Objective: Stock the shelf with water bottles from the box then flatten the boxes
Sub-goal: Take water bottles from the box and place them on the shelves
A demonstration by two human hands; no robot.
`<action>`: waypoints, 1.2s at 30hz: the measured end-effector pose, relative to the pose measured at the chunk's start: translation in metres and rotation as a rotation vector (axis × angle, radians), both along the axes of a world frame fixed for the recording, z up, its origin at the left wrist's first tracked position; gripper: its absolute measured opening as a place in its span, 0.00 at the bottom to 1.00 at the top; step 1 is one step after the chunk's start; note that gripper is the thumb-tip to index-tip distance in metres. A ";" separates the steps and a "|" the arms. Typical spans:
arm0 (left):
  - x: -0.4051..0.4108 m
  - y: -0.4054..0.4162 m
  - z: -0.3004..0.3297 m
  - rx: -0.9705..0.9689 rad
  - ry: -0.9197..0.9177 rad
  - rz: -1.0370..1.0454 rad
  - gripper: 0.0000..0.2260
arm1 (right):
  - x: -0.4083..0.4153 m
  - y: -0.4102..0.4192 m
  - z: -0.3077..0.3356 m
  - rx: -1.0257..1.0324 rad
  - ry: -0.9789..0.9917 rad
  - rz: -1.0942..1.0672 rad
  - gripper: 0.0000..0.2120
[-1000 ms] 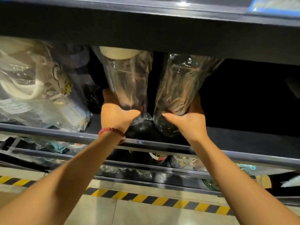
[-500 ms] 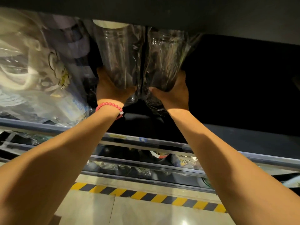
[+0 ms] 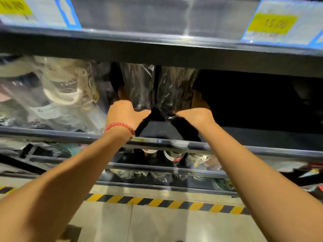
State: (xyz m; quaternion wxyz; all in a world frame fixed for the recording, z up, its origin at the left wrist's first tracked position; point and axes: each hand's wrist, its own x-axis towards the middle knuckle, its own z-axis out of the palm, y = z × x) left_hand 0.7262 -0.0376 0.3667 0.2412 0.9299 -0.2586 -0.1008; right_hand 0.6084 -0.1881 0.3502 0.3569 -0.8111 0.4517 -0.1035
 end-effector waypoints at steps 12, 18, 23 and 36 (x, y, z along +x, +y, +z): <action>-0.158 0.111 0.016 -0.093 -0.224 -0.608 0.33 | -0.204 0.183 0.024 -0.175 0.134 0.011 0.23; -0.257 0.151 0.003 0.007 -0.184 -0.954 0.35 | -0.315 0.281 0.016 -0.131 0.279 -0.244 0.25; -0.317 0.157 -0.003 0.172 -0.248 -1.287 0.34 | -0.388 0.316 0.015 -0.175 0.368 -0.422 0.22; -0.553 0.118 -0.007 0.216 -0.378 -1.717 0.29 | -0.607 0.371 -0.013 -0.037 0.463 -0.852 0.23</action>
